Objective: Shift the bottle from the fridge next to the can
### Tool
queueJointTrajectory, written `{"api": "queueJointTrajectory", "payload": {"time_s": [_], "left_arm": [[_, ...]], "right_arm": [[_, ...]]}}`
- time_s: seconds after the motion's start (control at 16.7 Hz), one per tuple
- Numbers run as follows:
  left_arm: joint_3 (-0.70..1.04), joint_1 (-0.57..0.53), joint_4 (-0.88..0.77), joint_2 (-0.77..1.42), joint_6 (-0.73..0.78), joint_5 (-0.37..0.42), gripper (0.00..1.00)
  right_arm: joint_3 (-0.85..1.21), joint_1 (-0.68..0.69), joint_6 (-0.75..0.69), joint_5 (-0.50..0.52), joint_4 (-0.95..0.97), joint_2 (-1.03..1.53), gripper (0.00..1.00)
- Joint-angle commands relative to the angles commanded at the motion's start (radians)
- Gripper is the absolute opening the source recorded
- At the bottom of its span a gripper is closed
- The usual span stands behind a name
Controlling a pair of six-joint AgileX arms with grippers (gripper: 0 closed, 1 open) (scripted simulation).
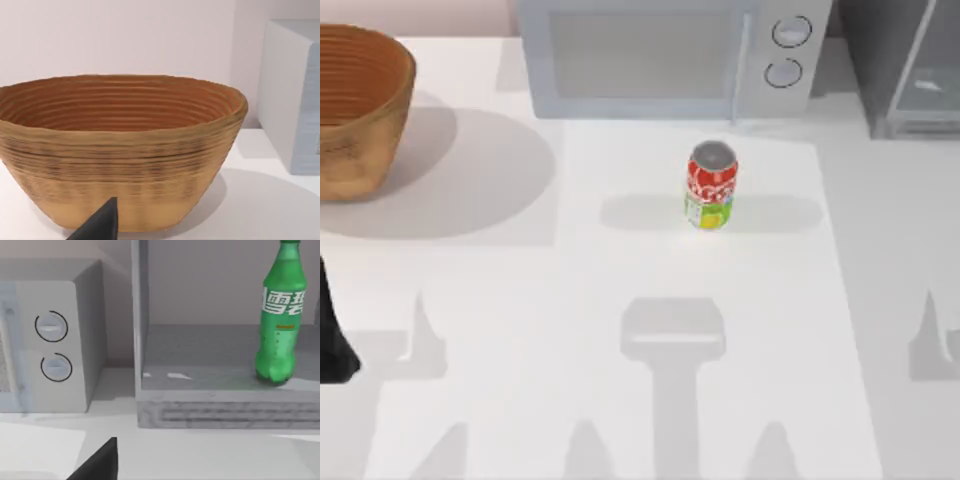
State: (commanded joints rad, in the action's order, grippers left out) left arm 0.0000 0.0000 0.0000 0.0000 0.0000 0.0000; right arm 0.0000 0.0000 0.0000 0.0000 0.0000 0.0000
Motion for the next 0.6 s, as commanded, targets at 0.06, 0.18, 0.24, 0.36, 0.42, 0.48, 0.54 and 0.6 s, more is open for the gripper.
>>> {"api": "queueJointTrajectory", "payload": {"time_s": [0.06, 0.18, 0.24, 0.36, 0.42, 0.48, 0.54, 0.6], "left_arm": [[0.000, 0.000, 0.000, 0.000, 0.000, 0.000, 1.00], [0.000, 0.000, 0.000, 0.000, 0.000, 0.000, 1.00], [0.000, 0.000, 0.000, 0.000, 0.000, 0.000, 1.00], [0.000, 0.000, 0.000, 0.000, 0.000, 0.000, 1.00], [0.000, 0.000, 0.000, 0.000, 0.000, 0.000, 1.00], [0.000, 0.000, 0.000, 0.000, 0.000, 0.000, 1.00], [0.000, 0.000, 0.000, 0.000, 0.000, 0.000, 1.00], [0.000, 0.000, 0.000, 0.000, 0.000, 0.000, 1.00]], "right_arm": [[0.000, 0.000, 0.000, 0.000, 0.000, 0.000, 1.00], [0.010, -0.003, 0.000, 0.000, 0.010, 0.010, 1.00], [0.030, -0.008, -0.001, 0.000, 0.030, 0.031, 1.00], [0.093, -0.023, -0.002, -0.001, 0.103, 0.104, 1.00], [0.133, -0.031, -0.002, -0.003, 0.155, 0.156, 1.00], [0.178, -0.041, -0.002, -0.005, 0.214, 0.220, 1.00], [0.226, -0.051, -0.002, -0.009, 0.278, 0.293, 1.00], [0.275, -0.062, -0.002, -0.014, 0.347, 0.377, 1.00]]}}
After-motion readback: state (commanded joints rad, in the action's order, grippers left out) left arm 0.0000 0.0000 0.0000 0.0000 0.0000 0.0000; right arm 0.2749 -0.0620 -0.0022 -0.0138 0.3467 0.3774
